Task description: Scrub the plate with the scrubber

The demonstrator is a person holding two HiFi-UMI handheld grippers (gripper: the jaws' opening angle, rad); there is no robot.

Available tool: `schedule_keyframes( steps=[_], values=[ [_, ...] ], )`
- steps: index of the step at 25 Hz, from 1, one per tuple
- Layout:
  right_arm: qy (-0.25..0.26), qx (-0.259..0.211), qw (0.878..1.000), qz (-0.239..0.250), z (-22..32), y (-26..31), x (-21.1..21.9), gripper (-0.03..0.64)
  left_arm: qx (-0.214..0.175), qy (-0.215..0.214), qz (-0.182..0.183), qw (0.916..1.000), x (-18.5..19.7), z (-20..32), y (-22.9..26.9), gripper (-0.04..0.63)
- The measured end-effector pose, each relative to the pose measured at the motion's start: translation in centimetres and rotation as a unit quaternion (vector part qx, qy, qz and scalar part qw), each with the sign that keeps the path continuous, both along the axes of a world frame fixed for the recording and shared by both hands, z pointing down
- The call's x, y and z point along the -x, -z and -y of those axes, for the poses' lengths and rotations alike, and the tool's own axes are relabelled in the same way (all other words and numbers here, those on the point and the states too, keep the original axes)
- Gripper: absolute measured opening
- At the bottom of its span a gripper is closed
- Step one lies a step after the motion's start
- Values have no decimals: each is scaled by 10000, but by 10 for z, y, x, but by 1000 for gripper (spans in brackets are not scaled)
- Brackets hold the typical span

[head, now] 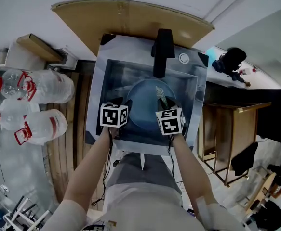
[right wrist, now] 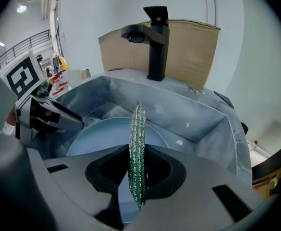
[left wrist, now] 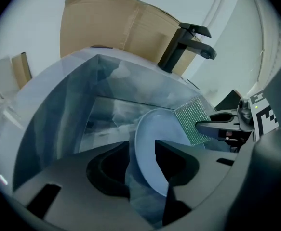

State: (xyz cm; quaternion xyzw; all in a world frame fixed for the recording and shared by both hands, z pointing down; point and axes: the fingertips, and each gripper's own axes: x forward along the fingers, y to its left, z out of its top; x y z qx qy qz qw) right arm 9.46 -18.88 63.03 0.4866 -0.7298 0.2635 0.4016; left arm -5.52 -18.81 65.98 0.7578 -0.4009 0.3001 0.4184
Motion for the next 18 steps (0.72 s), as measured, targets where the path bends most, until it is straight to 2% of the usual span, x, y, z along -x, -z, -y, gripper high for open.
schedule_keyframes(
  steps=[4,7,10,14,18],
  values=[
    [45,26,9990,-440,8,-20,-5,106,261,192,34,9995,3,-2,-26,170],
    [330,-47,9969,-710,10,-33,2,106,416,245,86,9988,5,-5,-40,169],
    [721,-177,9939,-818,13,-41,20,107,563,346,54,9978,8,-7,-46,162],
    [1276,-104,9886,-798,13,-52,48,115,606,444,-240,9969,9,-6,-48,141],
    [2082,46,9741,-886,7,-63,72,120,627,563,-485,9953,5,-6,-46,77]
  ],
)
